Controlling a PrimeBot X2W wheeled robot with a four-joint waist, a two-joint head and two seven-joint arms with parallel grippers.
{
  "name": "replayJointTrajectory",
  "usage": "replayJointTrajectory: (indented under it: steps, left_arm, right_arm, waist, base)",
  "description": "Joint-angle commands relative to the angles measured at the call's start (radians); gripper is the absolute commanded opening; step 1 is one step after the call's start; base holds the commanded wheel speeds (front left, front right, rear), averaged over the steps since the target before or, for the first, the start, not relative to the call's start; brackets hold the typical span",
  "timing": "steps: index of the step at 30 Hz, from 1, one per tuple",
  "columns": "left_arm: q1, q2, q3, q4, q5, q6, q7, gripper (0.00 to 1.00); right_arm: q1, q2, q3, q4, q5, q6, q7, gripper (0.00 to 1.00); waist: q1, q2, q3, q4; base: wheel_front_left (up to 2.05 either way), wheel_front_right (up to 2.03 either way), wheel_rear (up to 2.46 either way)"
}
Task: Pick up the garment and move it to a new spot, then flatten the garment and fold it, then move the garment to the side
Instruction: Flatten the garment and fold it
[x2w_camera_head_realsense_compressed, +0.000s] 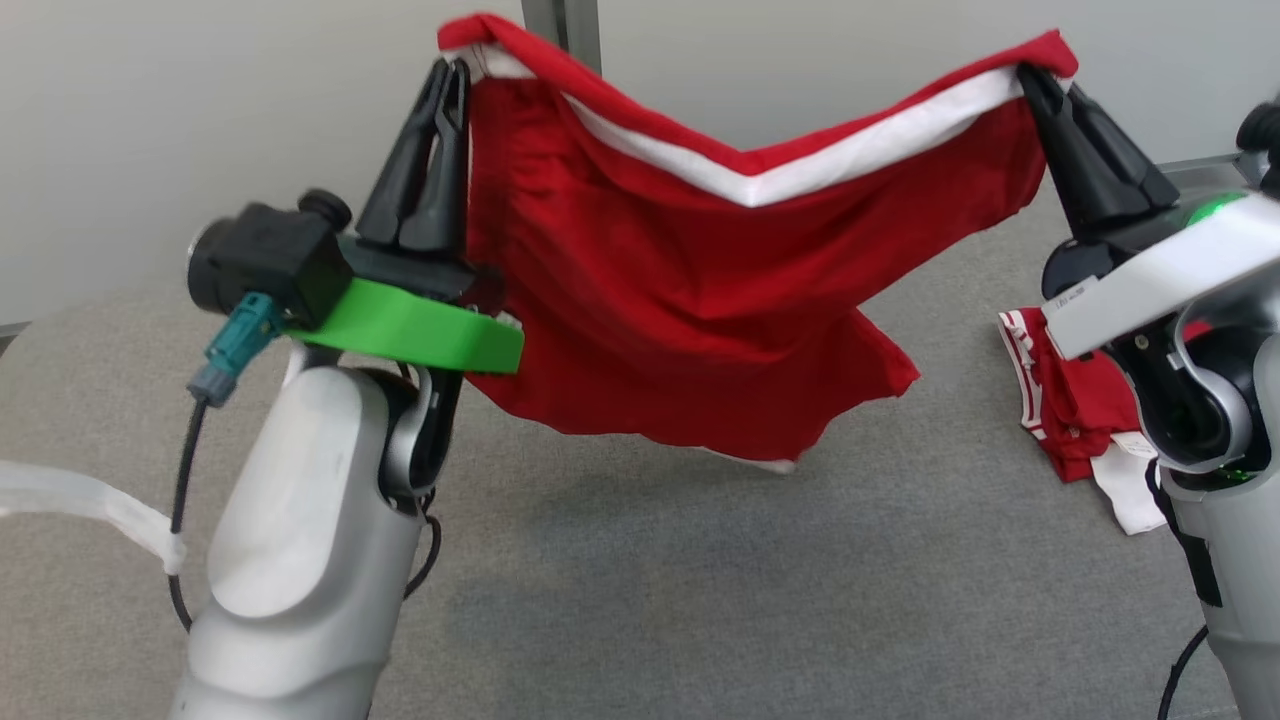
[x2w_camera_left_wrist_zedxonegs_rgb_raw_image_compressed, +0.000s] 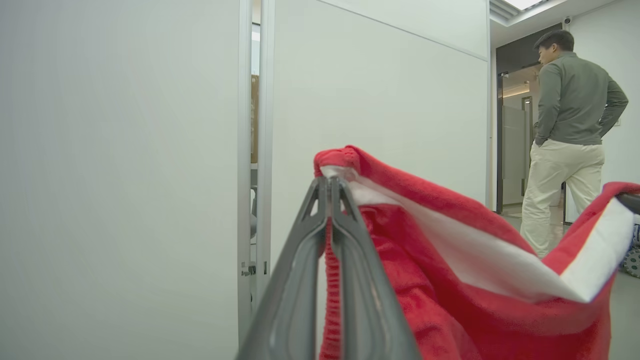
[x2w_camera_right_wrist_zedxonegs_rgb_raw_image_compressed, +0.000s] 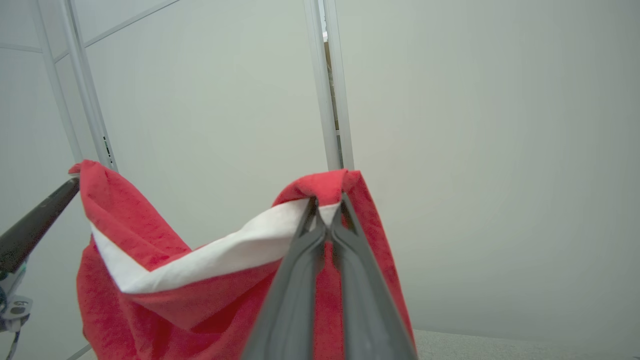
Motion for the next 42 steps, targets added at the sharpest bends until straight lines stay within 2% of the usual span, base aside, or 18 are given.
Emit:
replayJointTrajectory:
  steps: [1, 6, 13, 17, 23, 27, 31, 34, 39, 42]
  left_arm:
    - [-0.023, 0.011, 0.008, -0.02, -0.003, 0.006, 0.014, 0.0]
    - [-0.03, 0.012, 0.025, -0.102, -0.047, 0.026, 0.101, 0.0]
    - [-0.014, 0.031, 0.023, -0.135, -0.078, 0.04, 0.218, 0.0]
    - [-0.089, 0.038, 0.035, -0.094, -0.111, 0.034, 0.283, 0.0]
    - [-0.293, 0.056, 0.066, 0.081, -0.134, 0.016, 0.332, 0.0]
    - [-0.488, 0.083, 0.077, 0.246, -0.102, 0.008, 0.3, 0.0]
    - [-0.686, 0.085, 0.102, 0.425, -0.088, 0.025, 0.226, 0.0]
    - [-0.804, 0.082, 0.099, 0.544, -0.075, 0.015, 0.168, 0.0]
    - [-0.907, 0.072, 0.12, 0.693, -0.079, 0.03, 0.037, 0.0]
    - [-0.903, 0.057, 0.132, 0.758, -0.095, 0.012, -0.009, 0.0]
  right_arm:
    - [-0.019, 0.011, -0.008, -0.022, -0.012, 0.0, 0.025, 0.0]
    - [-0.014, 0.096, -0.08, -0.094, -0.019, 0.0, 0.127, 0.0]
    - [-0.002, 0.162, -0.146, -0.121, -0.089, 0.0, 0.233, 0.0]
    - [-0.088, 0.18, -0.168, -0.087, -0.105, 0.0, 0.267, 0.0]
    - [-0.323, 0.2, -0.181, 0.08, -0.106, 0.0, 0.267, 0.0]
    - [-0.539, 0.191, -0.144, 0.247, -0.158, 0.0, 0.194, 0.0]
    - [-0.751, 0.194, -0.133, 0.46, -0.197, 0.0, 0.065, 0.0]
    - [-0.871, 0.182, -0.107, 0.605, -0.222, -0.001, -0.047, 0.0]
    - [-0.971, 0.195, -0.137, 0.809, -0.206, -0.001, -0.227, 0.0]
    - [-0.969, 0.219, -0.16, 0.917, -0.147, -0.002, -0.285, 0.0]
  waist:
    - [0.0, 0.0, -0.019, 0.017]
    - [0.0, 0.0, -0.029, 0.03]
    - [0.0, 0.0, 0.022, 0.04]
    - [0.0, 0.0, 0.12, 0.036]
    - [0.0, 0.0, 0.314, 0.023]
    - [0.0, 0.0, 0.428, 0.007]
    - [0.0, 0.0, 0.5, -0.006]
    - [0.0, 0.0, 0.539, -0.01]
    - [0.0, 0.0, 0.577, -0.013]
    - [0.0, 0.0, 0.581, -0.013]
  base:
    - [0.0, 0.0, 0.0]
    - [0.0, 0.0, 0.0]
    - [0.0, 0.0, 0.0]
    - [0.0, 0.0, 0.0]
    - [0.0, 0.0, 0.0]
    - [0.0, 0.0, 0.0]
    - [0.0, 0.0, 0.0]
    - [0.0, 0.0, 0.0]
    - [0.0, 0.0, 0.0]
    - [0.0, 0.0, 0.0]
